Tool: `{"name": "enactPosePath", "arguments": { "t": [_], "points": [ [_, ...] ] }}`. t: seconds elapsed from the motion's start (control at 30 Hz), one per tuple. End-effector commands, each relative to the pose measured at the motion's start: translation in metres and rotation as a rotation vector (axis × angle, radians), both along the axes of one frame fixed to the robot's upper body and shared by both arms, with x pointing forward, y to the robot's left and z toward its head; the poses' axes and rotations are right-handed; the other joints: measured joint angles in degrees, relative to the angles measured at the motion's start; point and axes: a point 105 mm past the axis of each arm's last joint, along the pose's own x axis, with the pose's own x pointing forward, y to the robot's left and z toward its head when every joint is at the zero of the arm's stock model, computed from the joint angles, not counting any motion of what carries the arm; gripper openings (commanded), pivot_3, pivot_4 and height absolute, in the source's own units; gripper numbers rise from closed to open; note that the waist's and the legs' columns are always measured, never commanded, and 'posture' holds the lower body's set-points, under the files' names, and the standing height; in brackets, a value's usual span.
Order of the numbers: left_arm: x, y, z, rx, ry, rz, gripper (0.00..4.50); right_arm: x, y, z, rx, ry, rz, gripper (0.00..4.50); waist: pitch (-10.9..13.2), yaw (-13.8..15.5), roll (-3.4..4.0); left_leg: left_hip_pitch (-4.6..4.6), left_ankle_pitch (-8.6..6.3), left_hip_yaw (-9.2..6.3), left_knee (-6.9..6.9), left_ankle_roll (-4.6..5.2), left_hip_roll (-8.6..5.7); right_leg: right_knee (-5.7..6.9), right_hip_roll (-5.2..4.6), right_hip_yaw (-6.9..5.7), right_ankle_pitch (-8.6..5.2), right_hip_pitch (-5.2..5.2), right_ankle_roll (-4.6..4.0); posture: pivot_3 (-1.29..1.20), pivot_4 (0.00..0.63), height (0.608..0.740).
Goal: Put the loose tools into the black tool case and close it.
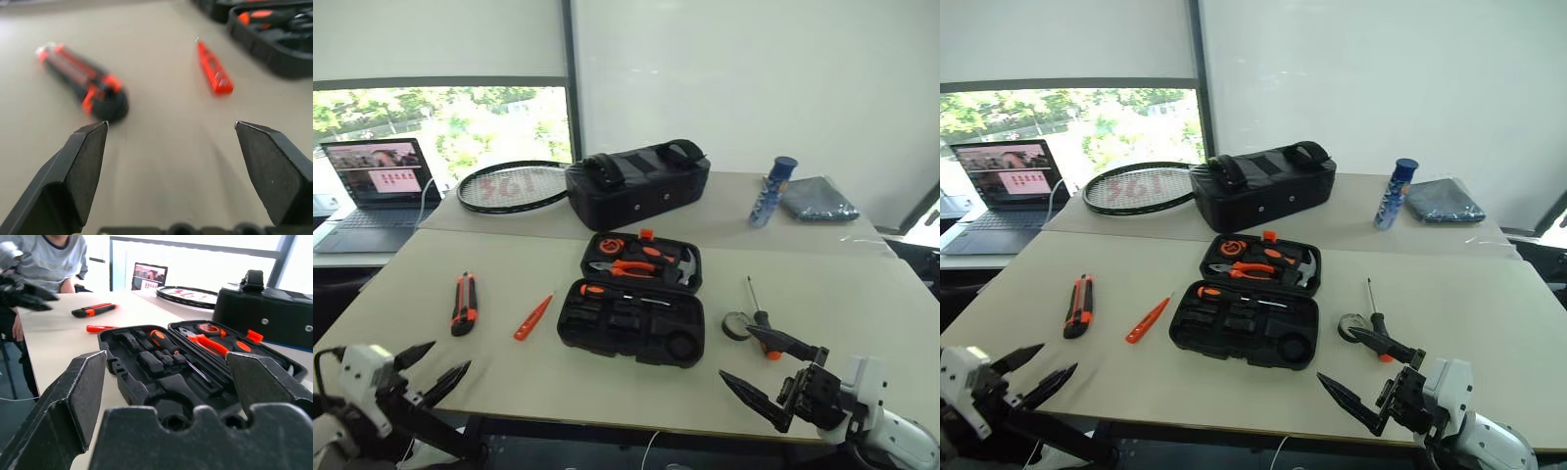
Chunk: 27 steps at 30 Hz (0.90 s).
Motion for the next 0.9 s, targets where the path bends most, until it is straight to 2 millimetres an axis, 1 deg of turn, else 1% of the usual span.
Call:
{"name": "enactPosePath", "arguments": {
  "t": [0.03, 0.13, 0.23, 0.3, 0.37, 0.4, 0.47, 0.57, 0.6, 0.7, 0.77, 0.8, 0.87, 0.9],
  "points": [
    [0.003, -0.014, 0.02, 0.046, -0.069, -0.082, 4.47, -0.002, -0.005, 0.008, -0.015, -0.022, -0.028, 4.5, 0.0, 0.6, 0.0, 0.0, 0.0, 0.06, 0.0, 0.0, 0.0, -0.02, -0.07, -0.06, -0.04, 0.02, 0.02, 0.0, 0.15, 0.74],
    [0.011, -0.03, 0.028, 0.046, -0.096, -0.173, 4.47, -0.005, -0.015, 0.008, -0.032, -0.02, -0.078, 4.5, 0.0, 1.1, 0.01, -0.03, 0.0, 0.31, 0.0, 0.01, 0.01, -0.05, -0.18, -0.07, -0.1, 0.07, -0.02, 0.0, 0.15, 0.74],
    [0.019, -0.055, 0.037, 0.029, -0.113, -0.314, 4.47, -0.014, -0.034, 0.003, -0.064, -0.002, -0.171, 4.5, 0.0, 1.2, -0.02, -0.09, 0.01, 0.78, 0.0, 0.01, 0.0, -0.04, -0.17, -0.12, -0.07, 0.04, -0.16, 0.0, 0.15, 0.74],
    [0.022, -0.075, 0.04, 0.03, -0.102, -0.432, 4.47, -0.026, -0.048, -0.003, -0.09, 0.026, -0.243, 4.5, 0.0, 1.1, -0.01, -0.14, -0.02, 0.87, -0.01, 0.04, 0.0, -0.04, -0.18, -0.12, -0.05, 0.0, -0.27, 0.0, 0.15, 0.74],
    [0.025, -0.09, 0.044, 0.02, -0.105, -0.507, 4.47, -0.036, -0.061, -0.009, -0.107, 0.057, -0.314, 4.5, 0.0, 1.0, 0.02, -0.13, -0.09, 0.95, -0.05, 0.1, 0.03, -0.03, -0.17, -0.1, -0.08, -0.02, -0.31, 0.0, 0.15, 0.74],
    [0.028, -0.097, 0.049, 0.017, -0.134, -0.55, 4.47, -0.042, -0.067, -0.014, -0.119, 0.084, -0.349, 4.5, 0.0, 0.8, 0.04, -0.14, -0.09, 0.94, -0.05, 0.1, 0.02, -0.02, -0.17, -0.1, -0.11, -0.02, -0.3, 0.0, 0.15, 0.74],
    [0.032, -0.109, 0.05, 0.028, -0.134, -0.62, 4.47, -0.055, -0.072, -0.029, -0.159, 0.186, -0.363, 4.5, 0.0, 0.7, 0.06, -0.11, -0.11, 1.0, -0.08, 0.09, 0.05, 0.0, -0.16, -0.06, -0.13, -0.03, -0.31, 0.0, 0.15, 0.74],
    [0.036, -0.119, 0.049, 0.02, -0.122, -0.681, 4.47, -0.06, -0.083, -0.034, -0.148, 0.208, -0.445, 4.5, 0.0, 0.1, 0.05, -0.05, -0.11, 1.15, -0.07, 0.09, 0.11, -0.02, -0.14, 0.01, -0.19, -0.02, -0.23, 0.0, 0.15, 0.74],
    [0.036, -0.121, 0.047, 0.017, -0.104, -0.708, 4.47, -0.059, -0.086, -0.034, -0.161, 0.203, -0.475, 4.5, 0.0, -0.3, 0.05, -0.03, -0.11, 1.17, -0.08, 0.09, 0.14, -0.02, -0.13, 0.04, -0.24, 0.0, -0.14, 0.0, 0.15, 0.74],
    [0.041, -0.123, 0.044, 0.021, -0.085, -0.734, 4.47, -0.042, -0.102, -0.038, -0.209, 0.25, -0.651, 4.5, 0.0, -0.8, 0.06, 0.03, -0.11, 1.24, -0.07, 0.09, 0.14, 0.06, -0.14, 0.24, -0.35, -0.03, 0.05, 0.0, 0.15, 0.74],
    [0.045, -0.127, 0.048, 0.019, -0.106, -0.75, 4.47, -0.025, -0.098, -0.032, -0.167, 0.294, -0.647, 4.5, 0.0, -0.8, 0.08, 0.04, -0.11, 1.25, -0.07, 0.09, 0.13, 0.08, -0.12, 0.27, -0.34, -0.05, 0.05, 0.0, 0.15, 0.74],
    [0.047, -0.129, 0.049, 0.02, -0.114, -0.756, 4.47, -0.019, -0.096, -0.03, -0.162, 0.313, -0.639, 4.5, 0.0, -0.8, 0.08, 0.03, -0.11, 1.26, -0.07, 0.1, 0.11, 0.1, -0.13, 0.27, -0.34, -0.09, 0.05, 0.0, 0.15, 0.74],
    [0.049, -0.132, 0.05, 0.022, -0.128, -0.77, 4.47, -0.006, -0.094, -0.03, -0.176, 0.367, -0.611, 4.5, 0.0, -0.6, 0.09, 0.02, -0.11, 1.31, -0.06, 0.1, 0.09, 0.1, -0.13, 0.28, -0.33, -0.09, 0.07, 0.0, 0.15, 0.74],
    [0.05, -0.134, 0.051, 0.02, -0.135, -0.774, 4.47, 0.0, -0.095, -0.033, -0.196, 0.423, -0.614, 4.5, 0.0, -0.6, 0.08, 0.0, -0.11, 1.3, -0.06, 0.1, 0.07, 0.1, -0.13, 0.26, -0.33, -0.08, 0.08, 0.0, 0.15, 0.74]
  ]
}}
